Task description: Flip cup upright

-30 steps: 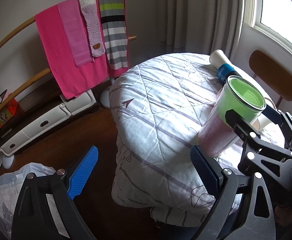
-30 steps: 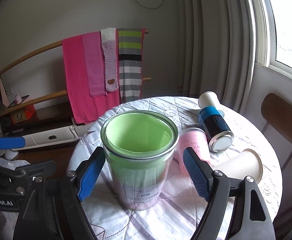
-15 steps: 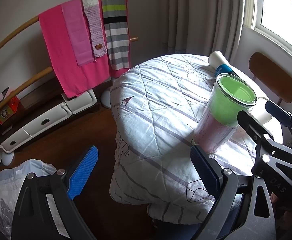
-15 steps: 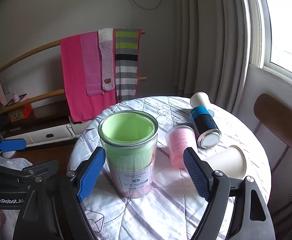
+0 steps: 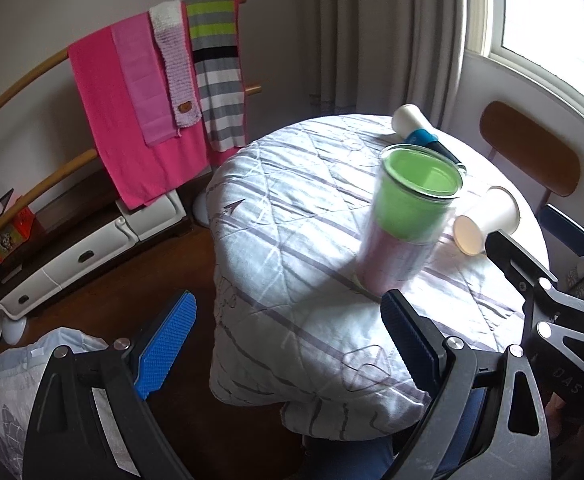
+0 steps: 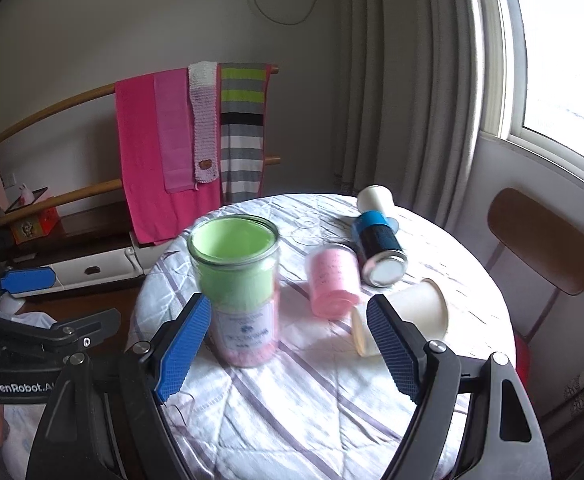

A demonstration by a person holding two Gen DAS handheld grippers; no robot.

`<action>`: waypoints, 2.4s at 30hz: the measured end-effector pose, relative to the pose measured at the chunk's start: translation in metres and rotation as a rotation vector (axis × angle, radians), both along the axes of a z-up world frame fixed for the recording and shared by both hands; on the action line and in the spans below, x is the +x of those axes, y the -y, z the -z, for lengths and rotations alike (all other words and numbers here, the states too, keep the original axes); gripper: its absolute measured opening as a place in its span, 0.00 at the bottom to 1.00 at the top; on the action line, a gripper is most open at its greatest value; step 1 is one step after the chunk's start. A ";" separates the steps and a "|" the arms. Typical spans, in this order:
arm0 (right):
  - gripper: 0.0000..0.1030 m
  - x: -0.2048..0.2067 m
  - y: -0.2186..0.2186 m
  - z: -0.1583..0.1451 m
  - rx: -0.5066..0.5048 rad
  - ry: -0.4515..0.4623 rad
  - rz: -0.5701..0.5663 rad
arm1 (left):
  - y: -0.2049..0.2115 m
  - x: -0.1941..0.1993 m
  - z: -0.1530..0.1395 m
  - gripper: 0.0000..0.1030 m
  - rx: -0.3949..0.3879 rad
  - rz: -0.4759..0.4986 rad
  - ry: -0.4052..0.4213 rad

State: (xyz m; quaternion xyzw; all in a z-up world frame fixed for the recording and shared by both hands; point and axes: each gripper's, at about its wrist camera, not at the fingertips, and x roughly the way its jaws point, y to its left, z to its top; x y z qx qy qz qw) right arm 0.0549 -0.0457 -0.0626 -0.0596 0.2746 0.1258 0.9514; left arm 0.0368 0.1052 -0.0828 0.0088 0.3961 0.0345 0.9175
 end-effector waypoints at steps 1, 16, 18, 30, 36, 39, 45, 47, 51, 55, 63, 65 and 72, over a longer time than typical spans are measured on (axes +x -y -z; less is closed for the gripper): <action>0.79 -0.002 0.004 0.000 -0.005 -0.001 0.009 | 0.003 0.000 0.000 0.92 0.001 0.001 0.000; 0.79 -0.022 0.066 -0.041 -0.047 -0.096 0.137 | 0.068 -0.011 -0.031 0.94 0.005 0.086 0.053; 0.79 -0.020 0.071 -0.050 -0.053 -0.134 0.132 | 0.076 -0.009 -0.041 0.97 0.013 0.083 0.060; 0.79 -0.007 0.086 -0.075 -0.053 -0.123 0.134 | 0.099 -0.003 -0.079 0.99 0.007 0.018 0.125; 0.79 -0.007 0.091 -0.086 -0.045 -0.068 0.127 | 0.103 -0.010 -0.099 0.99 0.016 -0.035 0.240; 0.79 -0.011 0.090 -0.088 -0.062 -0.035 0.132 | 0.104 -0.011 -0.102 1.00 0.019 -0.040 0.270; 0.79 -0.010 0.097 -0.088 -0.047 -0.021 0.141 | 0.109 -0.010 -0.102 1.00 0.011 -0.023 0.283; 0.79 -0.011 0.100 -0.088 -0.042 -0.016 0.146 | 0.111 -0.010 -0.101 1.00 0.006 -0.015 0.291; 0.79 -0.015 0.106 -0.088 -0.043 0.007 0.164 | 0.118 -0.012 -0.100 1.00 -0.002 0.003 0.307; 0.79 -0.018 0.112 -0.089 -0.035 0.023 0.173 | 0.124 -0.012 -0.099 1.00 -0.009 0.022 0.311; 0.79 -0.024 0.117 -0.089 -0.009 0.092 0.175 | 0.127 -0.019 -0.098 1.00 -0.018 0.014 0.357; 0.80 -0.025 0.117 -0.087 -0.002 0.105 0.169 | 0.125 -0.021 -0.096 1.00 -0.023 0.010 0.363; 0.80 -0.029 0.111 -0.079 -0.001 0.144 0.168 | 0.116 -0.024 -0.087 1.00 -0.036 0.014 0.354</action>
